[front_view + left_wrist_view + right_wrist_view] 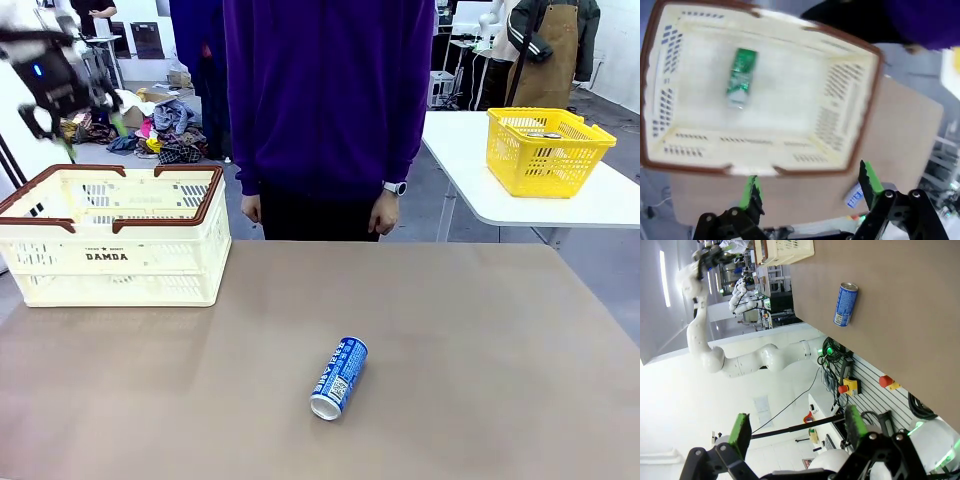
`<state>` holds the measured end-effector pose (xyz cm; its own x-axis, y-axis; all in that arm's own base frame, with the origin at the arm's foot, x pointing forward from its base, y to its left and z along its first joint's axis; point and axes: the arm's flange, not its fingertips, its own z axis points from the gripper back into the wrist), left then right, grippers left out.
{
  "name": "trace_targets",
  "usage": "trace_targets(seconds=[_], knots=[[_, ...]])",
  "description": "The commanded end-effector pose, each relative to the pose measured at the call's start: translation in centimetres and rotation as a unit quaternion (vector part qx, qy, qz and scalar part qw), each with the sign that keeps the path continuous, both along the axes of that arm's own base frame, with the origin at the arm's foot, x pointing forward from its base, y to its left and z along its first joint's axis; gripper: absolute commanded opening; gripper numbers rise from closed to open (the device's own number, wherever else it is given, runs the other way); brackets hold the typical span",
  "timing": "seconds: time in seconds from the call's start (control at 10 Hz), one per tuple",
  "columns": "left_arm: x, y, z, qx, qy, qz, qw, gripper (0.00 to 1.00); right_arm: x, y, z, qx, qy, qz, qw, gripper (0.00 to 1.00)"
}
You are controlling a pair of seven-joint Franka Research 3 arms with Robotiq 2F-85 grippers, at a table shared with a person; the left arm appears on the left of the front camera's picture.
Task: Place the drinks into the Shopping basket.
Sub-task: Pick up one drink and place it into the Shopping basket.
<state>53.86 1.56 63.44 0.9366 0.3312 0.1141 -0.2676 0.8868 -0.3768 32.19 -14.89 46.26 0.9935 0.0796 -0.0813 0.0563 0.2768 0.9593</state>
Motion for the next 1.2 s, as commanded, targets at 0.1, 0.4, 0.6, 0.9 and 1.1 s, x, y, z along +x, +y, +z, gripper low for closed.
trace_targets(seconds=[0.1, 0.4, 0.6, 0.9, 1.1], knots=[[-8.5, 2.3, 2.0, -0.190, -0.013, -0.074, 0.979, 1.00, -0.2, 0.0, 0.4, -0.001, 0.007, 0.002, 1.000, 1.00], [-13.9, 12.3, -7.6, -0.465, -0.087, -0.054, 0.879, 1.00, -0.2, 0.0, 0.4, -0.001, 0.007, 0.002, 1.000, 1.00], [-13.5, 16.7, -15.9, -0.551, -0.084, -0.079, 0.826, 1.00, -0.2, 0.0, 0.4, -0.001, 0.007, 0.002, 1.000, 1.00], [-16.6, 17.2, -17.2, -0.542, -0.121, -0.046, 0.831, 1.00, -0.2, 0.0, 0.4, -0.001, 0.007, 0.002, 1.000, 1.00], [-16.6, 17.2, -17.2, -0.542, -0.121, -0.046, 0.831, 1.00, -0.2, 0.0, 0.4, -0.001, 0.007, 0.002, 1.000, 1.00]])
